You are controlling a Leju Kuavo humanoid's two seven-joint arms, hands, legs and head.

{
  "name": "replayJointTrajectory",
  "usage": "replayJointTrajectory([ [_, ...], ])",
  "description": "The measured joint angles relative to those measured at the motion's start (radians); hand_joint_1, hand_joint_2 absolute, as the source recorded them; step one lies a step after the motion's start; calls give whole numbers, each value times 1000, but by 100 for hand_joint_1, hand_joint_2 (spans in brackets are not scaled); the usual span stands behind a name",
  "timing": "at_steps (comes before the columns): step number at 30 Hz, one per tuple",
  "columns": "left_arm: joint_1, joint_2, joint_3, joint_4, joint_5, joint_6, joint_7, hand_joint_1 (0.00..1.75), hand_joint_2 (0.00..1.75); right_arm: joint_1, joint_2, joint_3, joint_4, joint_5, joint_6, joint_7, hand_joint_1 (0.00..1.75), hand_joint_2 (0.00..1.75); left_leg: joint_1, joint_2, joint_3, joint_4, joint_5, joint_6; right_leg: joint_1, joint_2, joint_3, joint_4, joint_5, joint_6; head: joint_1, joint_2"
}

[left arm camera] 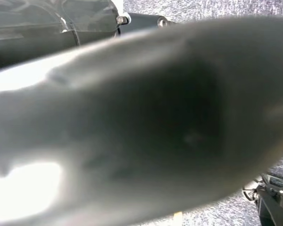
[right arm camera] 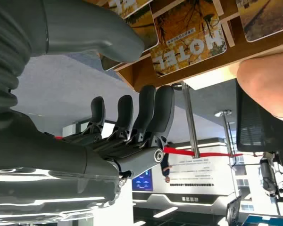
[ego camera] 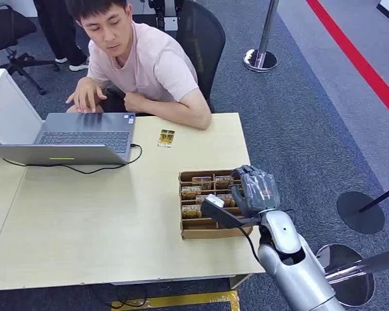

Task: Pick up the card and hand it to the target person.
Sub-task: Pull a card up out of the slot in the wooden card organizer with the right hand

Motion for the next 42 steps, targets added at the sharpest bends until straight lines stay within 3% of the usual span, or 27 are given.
replayJointTrajectory([
  [5, 1, 0, 3, 0, 3, 0, 0, 0, 0, 8, -6, 4, 4, -1, 1, 1, 106, 175, 0, 0, 0, 0, 0, 0, 0, 0, 0, 0, 0, 0, 0, 0],
  [29, 3, 1, 7, 3, 3, 4, 0, 0, 0, 22, -19, -1, 23, -15, -4, 9, 105, 175, 0, 0, 0, -1, 1, 0, 0, 0, 0, -1, 1, 0, 0, 0],
  [42, 2, 0, 3, 4, -1, 2, -3, 0, 0, 33, -24, -1, 27, -16, -5, 11, 97, 175, 0, -1, 0, -1, 0, 0, 0, -1, 1, -1, 0, 0, 0, 0],
])
